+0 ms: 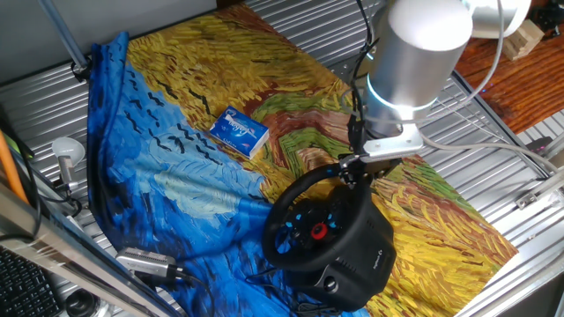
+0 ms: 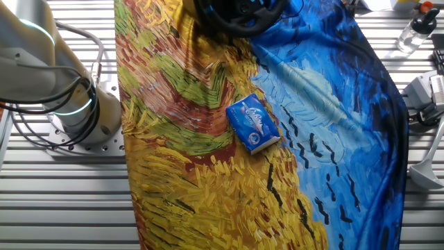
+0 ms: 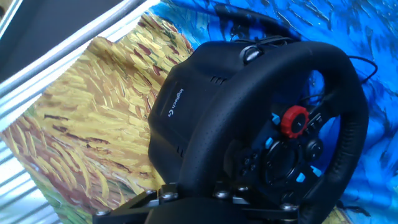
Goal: Rotate the steering wheel 90 degrees counterclockwise
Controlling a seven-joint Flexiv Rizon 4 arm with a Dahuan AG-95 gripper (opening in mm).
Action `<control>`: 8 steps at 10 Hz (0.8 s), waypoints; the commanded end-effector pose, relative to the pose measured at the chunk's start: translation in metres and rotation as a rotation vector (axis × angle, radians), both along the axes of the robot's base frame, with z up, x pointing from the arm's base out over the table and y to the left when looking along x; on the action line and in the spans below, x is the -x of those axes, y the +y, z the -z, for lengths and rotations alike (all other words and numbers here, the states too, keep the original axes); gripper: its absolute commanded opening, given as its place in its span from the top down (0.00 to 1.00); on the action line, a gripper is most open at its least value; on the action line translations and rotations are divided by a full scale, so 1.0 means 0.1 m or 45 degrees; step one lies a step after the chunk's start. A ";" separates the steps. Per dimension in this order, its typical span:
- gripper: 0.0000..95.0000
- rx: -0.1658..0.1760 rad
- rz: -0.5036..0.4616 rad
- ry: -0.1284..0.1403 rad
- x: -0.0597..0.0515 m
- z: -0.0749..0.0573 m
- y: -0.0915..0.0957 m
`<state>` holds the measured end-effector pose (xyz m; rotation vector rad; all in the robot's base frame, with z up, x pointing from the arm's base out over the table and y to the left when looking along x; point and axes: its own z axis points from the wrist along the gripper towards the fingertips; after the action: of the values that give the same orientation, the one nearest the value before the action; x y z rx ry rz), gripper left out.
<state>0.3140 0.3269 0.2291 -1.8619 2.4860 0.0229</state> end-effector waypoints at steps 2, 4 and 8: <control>1.00 0.001 -0.021 -0.026 0.00 0.02 -0.01; 0.80 -0.001 -0.035 -0.044 0.01 0.03 -0.02; 0.40 -0.006 -0.064 -0.075 0.01 0.03 -0.02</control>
<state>0.3136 0.3264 0.2246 -1.8949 2.3976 -0.0259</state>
